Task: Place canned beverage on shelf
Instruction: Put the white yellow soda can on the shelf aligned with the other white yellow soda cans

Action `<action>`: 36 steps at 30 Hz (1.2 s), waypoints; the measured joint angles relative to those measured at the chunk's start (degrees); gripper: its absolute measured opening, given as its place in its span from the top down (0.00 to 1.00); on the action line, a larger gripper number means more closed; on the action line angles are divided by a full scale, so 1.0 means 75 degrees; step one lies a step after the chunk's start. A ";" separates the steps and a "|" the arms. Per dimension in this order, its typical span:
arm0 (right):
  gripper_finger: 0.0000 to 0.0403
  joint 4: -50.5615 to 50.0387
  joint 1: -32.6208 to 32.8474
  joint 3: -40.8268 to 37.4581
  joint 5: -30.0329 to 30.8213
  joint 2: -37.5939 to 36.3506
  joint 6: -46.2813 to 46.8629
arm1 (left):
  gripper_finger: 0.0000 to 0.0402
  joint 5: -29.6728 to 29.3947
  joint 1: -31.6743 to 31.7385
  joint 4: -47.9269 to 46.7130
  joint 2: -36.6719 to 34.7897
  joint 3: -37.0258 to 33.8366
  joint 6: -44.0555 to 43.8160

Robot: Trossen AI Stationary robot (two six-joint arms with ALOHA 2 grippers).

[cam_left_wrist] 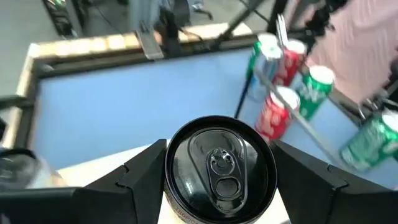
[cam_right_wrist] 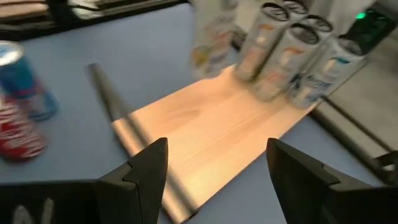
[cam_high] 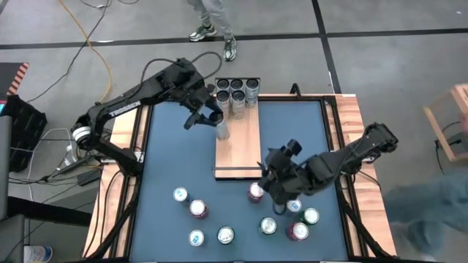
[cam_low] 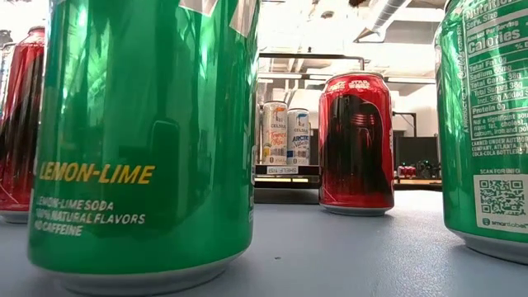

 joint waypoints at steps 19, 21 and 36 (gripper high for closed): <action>0.37 0.2501 -0.2734 -0.0006 -0.1638 -0.0295 -0.4096 | 0.40 0.0255 0.0533 -0.0637 0.1238 -0.0005 0.2407; 0.37 0.2969 -0.3028 -0.0006 -0.2178 -0.0275 -0.4555 | 0.40 0.0061 0.0529 -0.0648 0.1238 -0.0005 0.2563; 0.37 0.3234 -0.4678 -0.0006 -0.5162 -0.0219 -0.6624 | 0.27 -0.2423 -0.0217 -0.0289 0.1236 0.0001 0.2058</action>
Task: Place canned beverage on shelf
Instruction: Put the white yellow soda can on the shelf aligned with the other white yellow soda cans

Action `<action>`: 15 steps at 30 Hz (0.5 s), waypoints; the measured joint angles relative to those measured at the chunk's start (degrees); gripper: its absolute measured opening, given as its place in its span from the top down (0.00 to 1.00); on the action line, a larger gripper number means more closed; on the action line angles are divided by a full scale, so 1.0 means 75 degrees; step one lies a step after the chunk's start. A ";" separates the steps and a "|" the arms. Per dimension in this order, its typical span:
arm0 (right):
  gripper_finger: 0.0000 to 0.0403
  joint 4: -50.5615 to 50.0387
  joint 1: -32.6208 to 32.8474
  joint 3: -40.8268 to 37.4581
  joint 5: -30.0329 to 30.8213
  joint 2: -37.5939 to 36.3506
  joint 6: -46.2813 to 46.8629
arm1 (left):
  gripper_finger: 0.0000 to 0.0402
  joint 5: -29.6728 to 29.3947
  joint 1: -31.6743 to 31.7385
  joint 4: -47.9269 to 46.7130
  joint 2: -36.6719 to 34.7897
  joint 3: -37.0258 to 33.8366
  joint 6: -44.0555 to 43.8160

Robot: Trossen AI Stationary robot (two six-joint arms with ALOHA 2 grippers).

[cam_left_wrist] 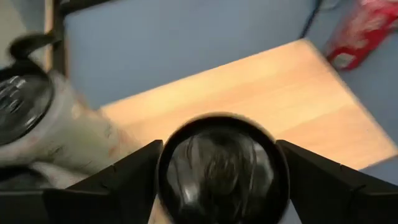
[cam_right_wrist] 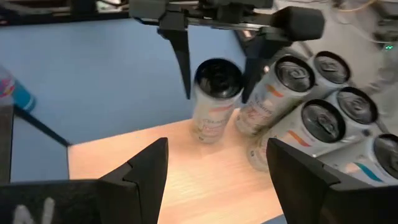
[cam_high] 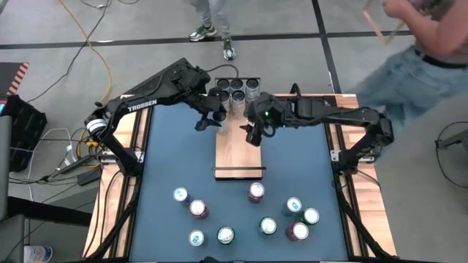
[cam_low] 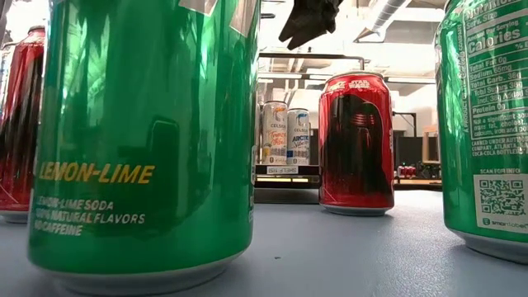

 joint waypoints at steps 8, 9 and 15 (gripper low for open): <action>0.37 -0.0178 -0.1063 0.0000 -0.1630 -0.0057 -0.0909 | 0.26 -0.0502 -0.0092 0.0286 -0.0026 -0.0006 -0.0793; 0.37 -0.0203 -0.1173 0.0000 -0.1810 -0.0055 -0.0996 | 0.25 -0.0524 -0.0092 0.0397 -0.0043 -0.0006 -0.0867; 0.37 -0.0217 -0.1629 0.0000 -0.2356 -0.0055 -0.1517 | 0.25 -0.0484 -0.0140 0.1020 -0.0052 -0.0006 -0.1172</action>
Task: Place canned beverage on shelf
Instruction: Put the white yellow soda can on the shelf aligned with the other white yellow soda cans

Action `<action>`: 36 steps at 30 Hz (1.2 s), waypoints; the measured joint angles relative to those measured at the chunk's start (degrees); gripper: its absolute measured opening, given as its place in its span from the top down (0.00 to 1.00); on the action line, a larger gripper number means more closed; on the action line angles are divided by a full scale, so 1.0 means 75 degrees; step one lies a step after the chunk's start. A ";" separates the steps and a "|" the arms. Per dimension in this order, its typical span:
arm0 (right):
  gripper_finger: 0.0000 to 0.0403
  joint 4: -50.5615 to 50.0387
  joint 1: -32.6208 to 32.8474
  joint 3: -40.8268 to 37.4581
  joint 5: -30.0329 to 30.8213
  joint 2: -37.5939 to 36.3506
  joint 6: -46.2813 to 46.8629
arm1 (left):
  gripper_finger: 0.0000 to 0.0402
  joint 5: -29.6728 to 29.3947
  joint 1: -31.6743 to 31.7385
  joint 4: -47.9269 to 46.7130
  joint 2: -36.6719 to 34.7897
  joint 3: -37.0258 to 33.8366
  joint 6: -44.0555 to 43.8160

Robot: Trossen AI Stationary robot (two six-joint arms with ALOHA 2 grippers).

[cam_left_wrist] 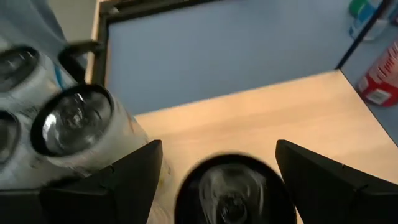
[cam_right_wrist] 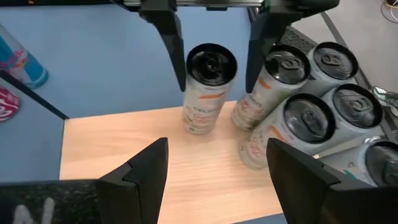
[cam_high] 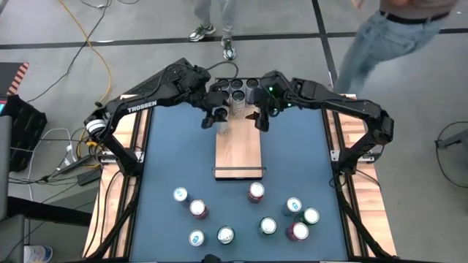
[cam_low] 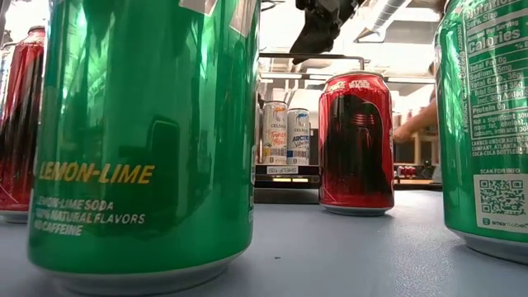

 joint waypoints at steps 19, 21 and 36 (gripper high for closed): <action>0.37 0.2589 -0.0426 0.0008 -0.1487 0.0334 -0.1523 | 0.25 -0.1440 0.0002 -0.0241 -0.2543 -0.0006 -0.2032; 0.37 0.2940 -0.0430 -0.0003 -0.1667 0.0541 -0.1474 | 0.25 -0.1552 0.0001 -0.0337 -0.2849 -0.0006 -0.2383; 0.37 0.4329 -0.0216 0.0015 -0.2432 0.1950 -0.1562 | 0.25 -0.2247 0.0001 -0.1096 -0.4228 -0.0003 -0.3908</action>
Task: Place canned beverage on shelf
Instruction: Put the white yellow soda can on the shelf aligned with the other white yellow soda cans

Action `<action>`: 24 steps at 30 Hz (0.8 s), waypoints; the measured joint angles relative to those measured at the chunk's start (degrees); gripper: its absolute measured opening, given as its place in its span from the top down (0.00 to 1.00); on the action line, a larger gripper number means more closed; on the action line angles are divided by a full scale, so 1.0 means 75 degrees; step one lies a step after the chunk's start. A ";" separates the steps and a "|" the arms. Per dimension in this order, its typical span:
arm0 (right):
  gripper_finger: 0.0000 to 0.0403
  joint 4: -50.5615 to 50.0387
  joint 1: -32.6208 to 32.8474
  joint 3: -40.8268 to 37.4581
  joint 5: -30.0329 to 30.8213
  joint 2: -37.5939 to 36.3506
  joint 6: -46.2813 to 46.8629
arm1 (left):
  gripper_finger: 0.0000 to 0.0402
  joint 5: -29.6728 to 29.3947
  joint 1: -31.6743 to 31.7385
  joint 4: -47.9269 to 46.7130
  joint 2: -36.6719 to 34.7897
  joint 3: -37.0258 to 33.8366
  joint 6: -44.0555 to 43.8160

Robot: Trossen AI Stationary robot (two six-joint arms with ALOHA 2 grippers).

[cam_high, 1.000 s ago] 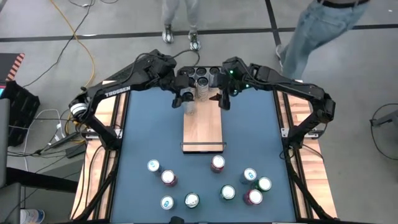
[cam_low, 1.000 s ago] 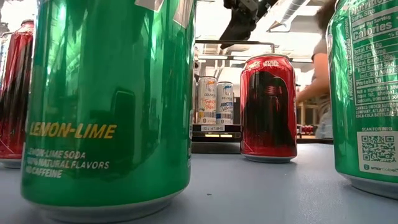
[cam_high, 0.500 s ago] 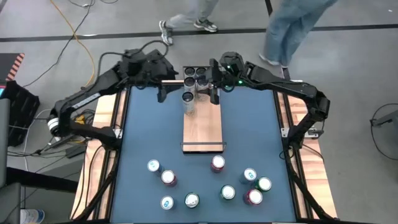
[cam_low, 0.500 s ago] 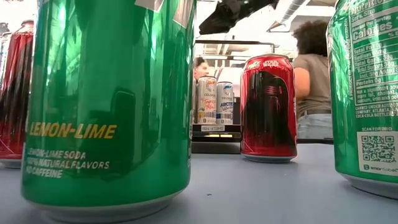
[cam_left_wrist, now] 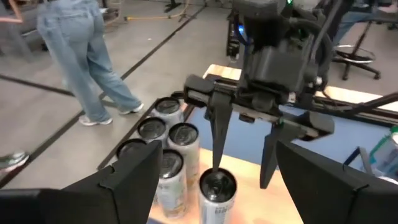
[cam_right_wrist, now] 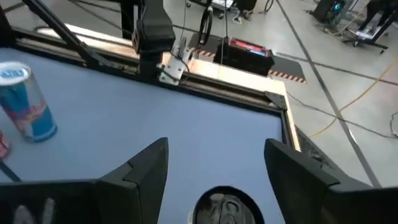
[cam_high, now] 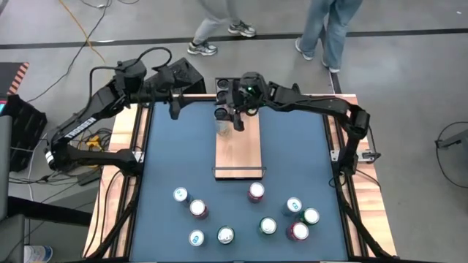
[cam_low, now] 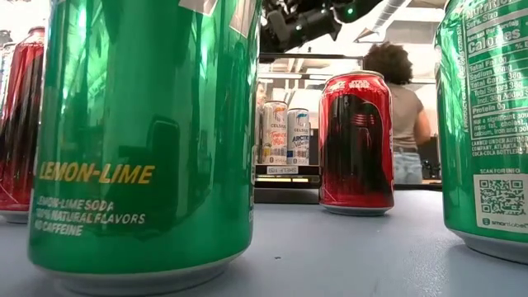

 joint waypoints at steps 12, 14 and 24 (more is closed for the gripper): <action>0.37 -0.0280 -0.0251 -0.0008 0.0014 0.0571 0.0173 | 0.25 -0.0137 0.0000 -0.0271 0.0091 0.0000 -0.0049; 0.37 -0.0258 -0.0256 0.0015 0.0005 0.0664 0.0248 | 0.25 -0.0137 0.0000 -0.0288 0.0107 0.0000 -0.0072; 0.37 -0.0460 -0.0220 0.0026 0.0020 0.0836 0.0363 | 0.25 -0.0134 0.0000 -0.0290 0.0111 0.0000 -0.0084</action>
